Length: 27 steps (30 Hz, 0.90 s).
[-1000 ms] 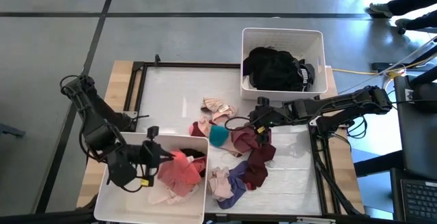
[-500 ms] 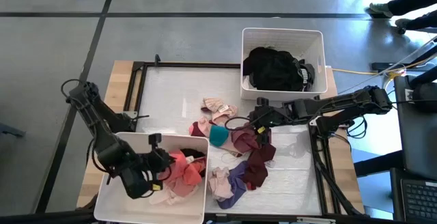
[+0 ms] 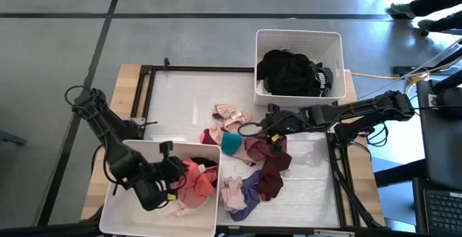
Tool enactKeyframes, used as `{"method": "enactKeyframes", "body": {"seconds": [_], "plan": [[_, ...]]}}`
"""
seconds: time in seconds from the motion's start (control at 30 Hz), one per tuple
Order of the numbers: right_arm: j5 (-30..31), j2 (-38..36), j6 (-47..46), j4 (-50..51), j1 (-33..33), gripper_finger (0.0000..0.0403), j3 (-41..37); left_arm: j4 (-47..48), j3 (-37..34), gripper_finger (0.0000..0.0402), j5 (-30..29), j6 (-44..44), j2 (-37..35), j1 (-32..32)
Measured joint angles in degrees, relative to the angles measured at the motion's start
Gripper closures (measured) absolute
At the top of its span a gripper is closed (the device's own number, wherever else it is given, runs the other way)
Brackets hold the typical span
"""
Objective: Sort clothes
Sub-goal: Put the orange sock into the bottom white laundry bin, then put the pink underwear into the bottom white laundry bin
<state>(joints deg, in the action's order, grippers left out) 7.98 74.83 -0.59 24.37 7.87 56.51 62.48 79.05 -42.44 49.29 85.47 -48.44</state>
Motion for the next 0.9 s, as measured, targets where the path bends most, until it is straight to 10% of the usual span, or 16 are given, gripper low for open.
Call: {"method": "enactKeyframes", "body": {"seconds": [0.37,0.9], "plan": [[-6.8,1.8,-2.1,-5.9,2.7,0.0185,0.0,-0.1,0.0,0.0247,4.5,1.3,0.0,0.4],[-9.1,16.8,-4.0,-22.7,17.8,0.0185,0.0,7.4,0.0,0.0233,13.4,20.6,0.0,-4.6]]}}
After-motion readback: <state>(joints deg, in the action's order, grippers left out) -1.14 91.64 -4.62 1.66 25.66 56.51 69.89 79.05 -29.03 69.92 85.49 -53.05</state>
